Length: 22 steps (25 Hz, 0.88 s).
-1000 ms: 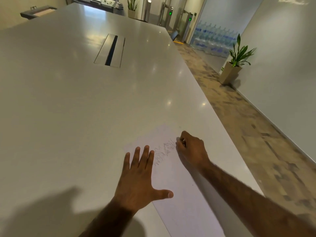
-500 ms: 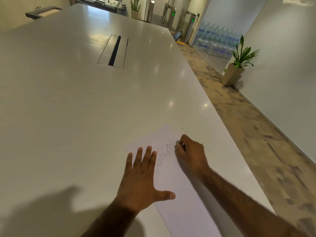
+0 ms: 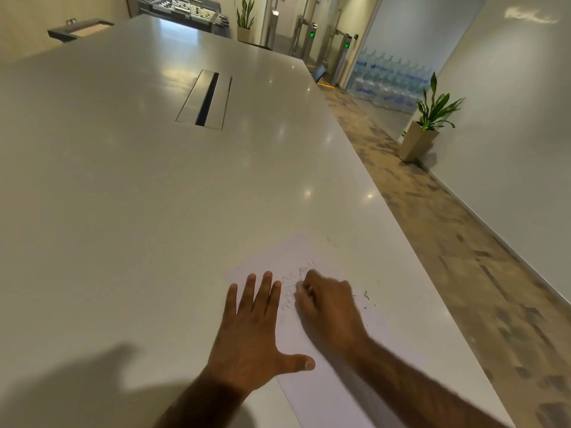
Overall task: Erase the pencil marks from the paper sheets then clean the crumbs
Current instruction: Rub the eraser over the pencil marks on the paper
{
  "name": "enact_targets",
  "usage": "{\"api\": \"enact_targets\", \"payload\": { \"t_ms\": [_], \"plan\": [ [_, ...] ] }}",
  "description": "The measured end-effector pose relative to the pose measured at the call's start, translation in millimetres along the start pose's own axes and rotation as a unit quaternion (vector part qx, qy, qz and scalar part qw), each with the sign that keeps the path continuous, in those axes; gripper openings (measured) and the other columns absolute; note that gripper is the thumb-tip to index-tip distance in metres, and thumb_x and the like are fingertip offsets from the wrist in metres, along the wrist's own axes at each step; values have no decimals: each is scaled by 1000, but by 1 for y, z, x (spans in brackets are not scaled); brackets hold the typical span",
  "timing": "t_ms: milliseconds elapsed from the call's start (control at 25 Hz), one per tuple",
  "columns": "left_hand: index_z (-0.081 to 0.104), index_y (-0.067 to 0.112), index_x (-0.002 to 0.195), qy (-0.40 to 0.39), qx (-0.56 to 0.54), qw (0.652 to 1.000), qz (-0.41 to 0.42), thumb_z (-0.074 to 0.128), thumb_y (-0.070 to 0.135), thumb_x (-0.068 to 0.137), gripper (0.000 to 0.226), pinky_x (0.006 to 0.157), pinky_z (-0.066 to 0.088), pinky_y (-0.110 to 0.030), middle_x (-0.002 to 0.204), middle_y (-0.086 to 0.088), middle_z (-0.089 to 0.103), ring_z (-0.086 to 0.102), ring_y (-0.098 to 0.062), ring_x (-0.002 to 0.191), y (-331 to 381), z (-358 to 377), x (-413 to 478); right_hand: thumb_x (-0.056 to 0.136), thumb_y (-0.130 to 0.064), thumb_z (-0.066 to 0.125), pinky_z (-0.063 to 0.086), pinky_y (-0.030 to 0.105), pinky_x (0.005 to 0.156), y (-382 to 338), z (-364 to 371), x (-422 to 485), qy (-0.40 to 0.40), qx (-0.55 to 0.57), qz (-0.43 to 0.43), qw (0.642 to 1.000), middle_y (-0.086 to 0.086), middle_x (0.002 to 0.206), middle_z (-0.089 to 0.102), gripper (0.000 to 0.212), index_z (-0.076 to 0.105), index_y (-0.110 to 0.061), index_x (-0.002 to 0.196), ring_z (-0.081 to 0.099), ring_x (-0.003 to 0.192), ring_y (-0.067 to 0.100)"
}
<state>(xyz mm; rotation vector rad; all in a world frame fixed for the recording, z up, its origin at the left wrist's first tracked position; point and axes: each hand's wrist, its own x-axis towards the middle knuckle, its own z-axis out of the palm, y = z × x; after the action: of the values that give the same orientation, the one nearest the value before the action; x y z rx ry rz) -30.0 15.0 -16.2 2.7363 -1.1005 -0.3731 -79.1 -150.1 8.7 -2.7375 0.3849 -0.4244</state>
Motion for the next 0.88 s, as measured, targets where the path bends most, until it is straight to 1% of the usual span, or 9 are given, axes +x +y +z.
{"api": "enact_targets", "payload": {
  "t_ms": [120,240,320,400,480,560,680,760,880],
  "plan": [
    [-38,25,153,-3,1,1000,5,-6,112,46,142,118,-28,-56,158,0,-48,-46,-28,145,-1,1,2,103,-37,48,37,26,65,8,6,-9,-10,-35,-60,998,-14,55,46,26,38,-37,78,48,48,6],
    [-40,25,151,-10,-8,1000,1,-5,113,45,142,118,-29,-56,157,1,-50,-47,-28,145,0,0,1,103,-29,53,50,39,77,33,-18,31,-4,-37,63,997,-10,65,59,21,49,-26,83,59,59,11],
    [-42,26,149,-10,-7,1000,-1,-8,113,42,142,117,-30,-57,156,2,-51,-46,-28,144,0,-1,0,102,-30,52,54,42,73,38,-25,40,7,-2,109,994,-8,68,61,21,53,-22,82,62,63,15],
    [-41,26,150,-10,-14,1000,-2,-8,114,42,142,116,-31,-57,157,2,-50,-47,-27,144,0,1,1,99,-35,50,45,31,56,22,-14,21,25,18,79,996,-12,61,56,24,47,-30,75,57,57,10],
    [-46,27,145,-9,-15,1000,-4,-9,113,42,139,117,-30,-57,156,2,-51,-48,-28,144,0,2,3,99,-38,47,30,20,56,9,-1,-6,0,-5,-6,1000,-16,55,45,30,35,-35,72,51,52,9],
    [-52,28,138,-17,-10,1000,0,-13,112,39,136,117,-30,-58,154,1,-54,-49,-28,143,0,2,4,103,-33,49,30,23,59,20,3,-10,-6,-49,-60,997,-15,54,40,35,32,-36,72,44,47,8],
    [-51,28,139,-24,-15,1000,-2,-14,111,36,137,116,-31,-58,153,2,-55,-49,-27,142,1,0,2,101,-22,55,39,32,58,40,-14,26,5,-66,31,997,-6,60,54,28,46,-21,74,55,55,17],
    [-49,28,140,-18,-19,1000,-3,-14,112,36,138,118,-28,-59,154,2,-54,-47,-28,144,0,-1,1,98,-21,57,47,35,62,50,-27,43,-7,-14,107,994,-4,70,64,19,54,-16,81,62,64,19],
    [-46,27,146,-15,-16,1000,-1,-14,112,38,141,117,-29,-59,155,1,-52,-47,-29,144,1,1,3,96,-28,62,43,19,56,46,-29,27,-17,49,103,993,-14,70,66,18,56,-28,78,63,63,7]
  ]
}}
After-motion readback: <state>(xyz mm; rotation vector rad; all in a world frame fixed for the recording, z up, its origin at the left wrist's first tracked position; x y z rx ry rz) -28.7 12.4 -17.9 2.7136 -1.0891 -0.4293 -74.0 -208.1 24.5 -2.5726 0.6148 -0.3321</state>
